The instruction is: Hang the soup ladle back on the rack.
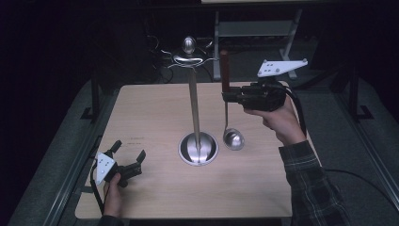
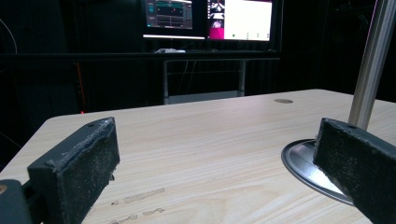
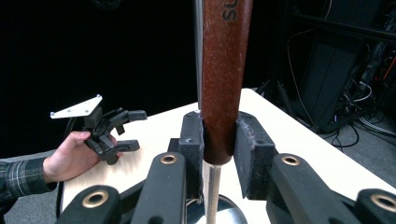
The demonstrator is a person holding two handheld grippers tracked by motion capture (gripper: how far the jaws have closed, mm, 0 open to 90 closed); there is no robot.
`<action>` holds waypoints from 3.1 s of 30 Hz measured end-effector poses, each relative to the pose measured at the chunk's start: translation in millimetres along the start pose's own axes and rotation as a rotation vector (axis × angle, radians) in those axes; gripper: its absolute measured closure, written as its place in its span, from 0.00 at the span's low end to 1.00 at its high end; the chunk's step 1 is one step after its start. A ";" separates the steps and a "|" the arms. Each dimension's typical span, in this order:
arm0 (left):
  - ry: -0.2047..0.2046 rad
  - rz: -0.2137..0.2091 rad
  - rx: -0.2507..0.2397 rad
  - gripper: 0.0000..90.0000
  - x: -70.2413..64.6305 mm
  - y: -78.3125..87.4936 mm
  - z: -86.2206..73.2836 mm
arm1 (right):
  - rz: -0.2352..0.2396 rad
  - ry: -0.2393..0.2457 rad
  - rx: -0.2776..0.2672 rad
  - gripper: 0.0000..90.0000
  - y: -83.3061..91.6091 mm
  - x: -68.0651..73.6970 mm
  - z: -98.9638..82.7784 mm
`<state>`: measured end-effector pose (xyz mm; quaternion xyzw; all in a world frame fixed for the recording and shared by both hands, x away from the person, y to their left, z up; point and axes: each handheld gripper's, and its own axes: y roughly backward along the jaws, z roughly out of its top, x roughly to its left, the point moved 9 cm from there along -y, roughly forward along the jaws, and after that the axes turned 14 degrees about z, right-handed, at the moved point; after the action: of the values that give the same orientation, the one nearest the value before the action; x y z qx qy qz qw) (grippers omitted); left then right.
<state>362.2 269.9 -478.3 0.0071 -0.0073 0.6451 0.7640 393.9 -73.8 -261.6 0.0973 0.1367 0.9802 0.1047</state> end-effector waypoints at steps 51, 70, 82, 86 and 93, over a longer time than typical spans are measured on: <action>0.001 0.005 0.002 0.00 0.5 -0.2 -0.1 | 0.038 -0.007 0.017 0.68 -19.5 -6.6 1.1; -0.001 0.006 0.001 0.00 0.1 0.0 0.0 | -0.063 -0.044 0.065 0.52 -1.3 -11.1 -42.2; -0.003 0.003 -0.001 0.00 -0.2 0.0 0.1 | -0.128 -0.080 0.098 0.47 9.4 -16.7 -86.0; -0.010 0.002 0.002 0.00 0.3 0.2 -0.3 | -0.142 -0.104 0.104 0.46 13.7 -19.7 -103.2; -0.006 0.002 0.000 0.00 0.0 0.1 -0.1 | -0.175 -0.124 0.114 0.44 19.9 -20.3 -130.8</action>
<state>362.1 269.9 -478.4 0.0092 -0.0095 0.6458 0.7634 381.1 -129.7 -382.6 0.1513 0.1933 0.9501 0.1925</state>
